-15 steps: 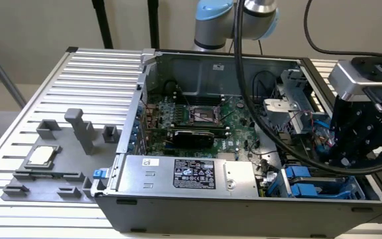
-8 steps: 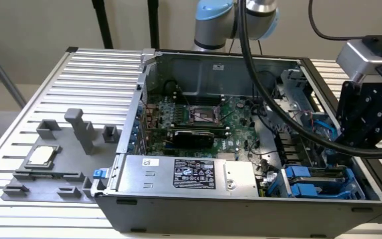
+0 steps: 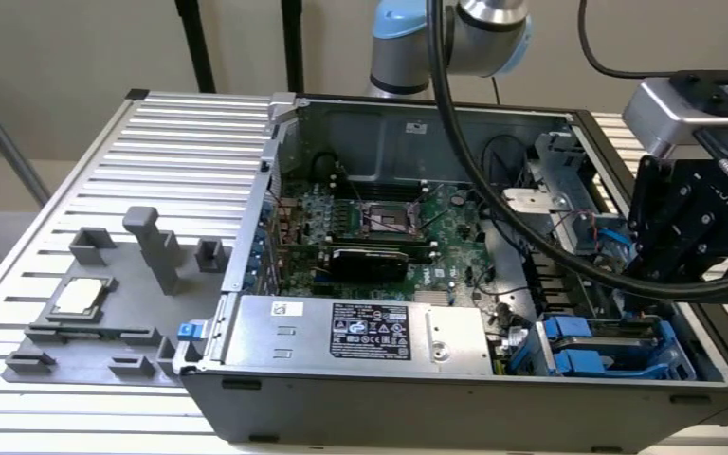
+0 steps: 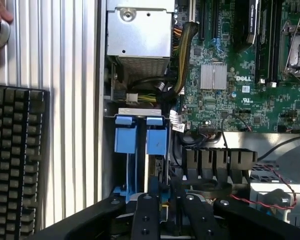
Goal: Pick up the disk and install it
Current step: 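Insert the second disk wire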
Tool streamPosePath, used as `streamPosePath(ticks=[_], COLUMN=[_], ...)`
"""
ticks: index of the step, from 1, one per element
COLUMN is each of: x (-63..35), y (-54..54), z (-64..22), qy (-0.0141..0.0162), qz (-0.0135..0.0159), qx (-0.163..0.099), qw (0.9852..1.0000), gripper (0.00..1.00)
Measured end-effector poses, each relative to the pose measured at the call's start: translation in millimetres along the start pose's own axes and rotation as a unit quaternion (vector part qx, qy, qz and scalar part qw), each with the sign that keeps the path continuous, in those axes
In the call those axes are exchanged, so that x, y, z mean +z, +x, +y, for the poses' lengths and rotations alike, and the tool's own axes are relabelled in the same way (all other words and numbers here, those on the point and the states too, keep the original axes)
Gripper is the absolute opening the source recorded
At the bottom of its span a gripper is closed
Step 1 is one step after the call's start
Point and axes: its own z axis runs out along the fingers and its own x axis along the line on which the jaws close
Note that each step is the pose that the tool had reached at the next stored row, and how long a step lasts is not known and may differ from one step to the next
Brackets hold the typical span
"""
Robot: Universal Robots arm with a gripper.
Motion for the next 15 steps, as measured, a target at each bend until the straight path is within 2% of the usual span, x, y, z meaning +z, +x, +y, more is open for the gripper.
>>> streamPosePath(ticks=[8, 9, 13, 15], x=[8.7, 9.2, 10.6, 11.1], y=[0.1, 0.0, 0.1, 0.1], z=[-0.1, -0.1, 0.5, 3.9], qy=[0.0005, 0.0006, 0.0008, 0.0018], qz=[0.0001, 0.0001, 0.0000, 0.0000], qx=[0.001, 0.001, 0.001, 0.001], qw=[1.0000, 1.0000, 1.0000, 1.0000], gripper=[1.00, 0.00, 0.00, 0.00])
